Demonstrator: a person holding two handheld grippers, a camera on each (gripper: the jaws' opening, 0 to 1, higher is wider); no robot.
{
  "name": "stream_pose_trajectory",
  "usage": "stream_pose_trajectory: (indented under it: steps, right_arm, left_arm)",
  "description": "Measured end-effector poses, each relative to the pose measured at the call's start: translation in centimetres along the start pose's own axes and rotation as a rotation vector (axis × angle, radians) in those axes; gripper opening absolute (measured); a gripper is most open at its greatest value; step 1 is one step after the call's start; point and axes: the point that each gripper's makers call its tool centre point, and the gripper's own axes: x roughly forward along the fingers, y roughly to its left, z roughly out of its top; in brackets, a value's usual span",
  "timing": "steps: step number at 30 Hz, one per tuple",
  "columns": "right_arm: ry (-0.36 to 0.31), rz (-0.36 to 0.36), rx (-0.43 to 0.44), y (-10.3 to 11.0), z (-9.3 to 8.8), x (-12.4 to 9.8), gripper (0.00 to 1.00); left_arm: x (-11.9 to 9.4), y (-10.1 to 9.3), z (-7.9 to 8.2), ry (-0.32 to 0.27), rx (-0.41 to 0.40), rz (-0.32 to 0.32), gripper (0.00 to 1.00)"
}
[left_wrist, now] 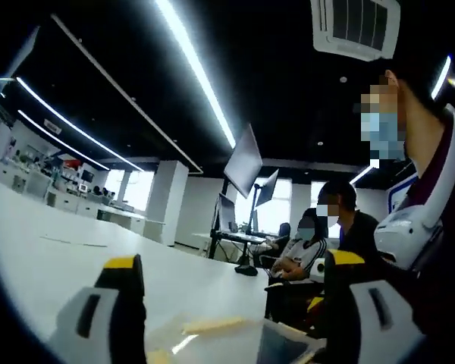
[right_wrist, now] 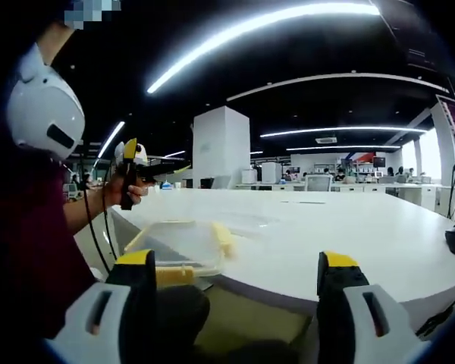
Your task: Snap each plastic latch of the storage box into its locked position after aligning the lid with the box until every specified latch is closed and the lid sits flush.
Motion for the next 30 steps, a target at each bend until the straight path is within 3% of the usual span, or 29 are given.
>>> stream_pose_trajectory:
  steps: [5,15,18,30]
  right_arm:
    - [0.004,0.035,0.0,1.3,-0.3,-0.1,0.88]
    - [0.067,0.123,-0.038,3.9,-2.3,0.4,0.85]
    - [0.088,0.141,-0.046,4.6,-3.1,0.6,0.85]
    - [0.12,0.194,-0.067,6.8,-5.0,1.6,0.68]
  left_arm:
    - [0.3,-0.9,-2.1,0.068,0.014,0.006,1.0]
    - [0.0,-2.6,-4.4,0.121,0.002,-0.025,0.88]
    - [0.2,-2.7,-5.2,0.139,-0.011,-0.026,0.89]
    - [0.2,-3.8,-8.1,0.252,-0.03,-0.081,0.88]
